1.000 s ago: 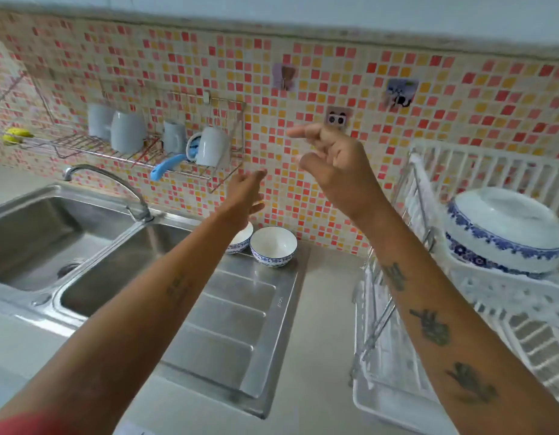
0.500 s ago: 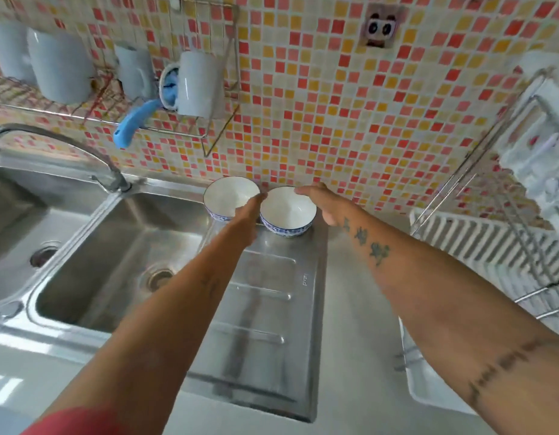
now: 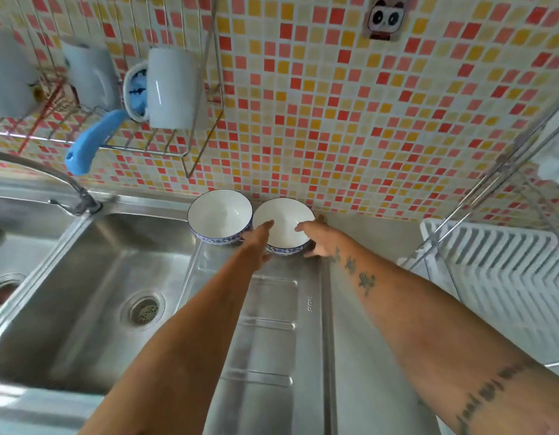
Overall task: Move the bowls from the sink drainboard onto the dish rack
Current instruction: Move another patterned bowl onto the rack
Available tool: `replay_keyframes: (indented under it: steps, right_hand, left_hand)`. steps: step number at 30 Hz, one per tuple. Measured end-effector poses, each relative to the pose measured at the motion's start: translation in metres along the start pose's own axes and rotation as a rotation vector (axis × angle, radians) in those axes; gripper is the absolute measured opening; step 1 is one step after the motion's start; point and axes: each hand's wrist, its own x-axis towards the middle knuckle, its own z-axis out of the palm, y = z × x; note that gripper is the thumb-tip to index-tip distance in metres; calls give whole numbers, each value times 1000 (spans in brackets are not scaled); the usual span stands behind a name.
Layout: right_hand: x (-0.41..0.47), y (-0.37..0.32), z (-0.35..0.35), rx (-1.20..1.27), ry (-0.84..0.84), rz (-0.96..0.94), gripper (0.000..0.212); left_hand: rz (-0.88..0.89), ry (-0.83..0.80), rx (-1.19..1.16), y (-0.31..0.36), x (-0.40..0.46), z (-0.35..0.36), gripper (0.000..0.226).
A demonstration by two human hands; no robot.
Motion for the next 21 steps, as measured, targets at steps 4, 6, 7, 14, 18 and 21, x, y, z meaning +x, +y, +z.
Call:
replay_keyframes:
  steps: [4, 6, 7, 14, 18, 21]
  right_hand:
    - [15, 14, 5, 28, 10, -8, 71]
    - [19, 17, 5, 43, 18, -26, 69]
    - [22, 17, 4, 72, 14, -26, 69]
    - [13, 18, -1, 212, 7, -20, 71]
    - [-12, 6, -7, 324, 48, -54, 56]
    - [-34, -15, -14, 378, 107, -149, 51]
  left_hand:
    - [20, -5, -1, -10, 15, 3, 59]
    - [56, -9, 2, -14, 18, 4, 57]
    - [72, -11, 13, -15, 17, 4, 59]
    - [137, -9, 84, -12, 3, 3, 60]
    - [185, -63, 69, -3, -17, 1, 64]
    - [203, -125, -39, 12, -44, 0, 58]
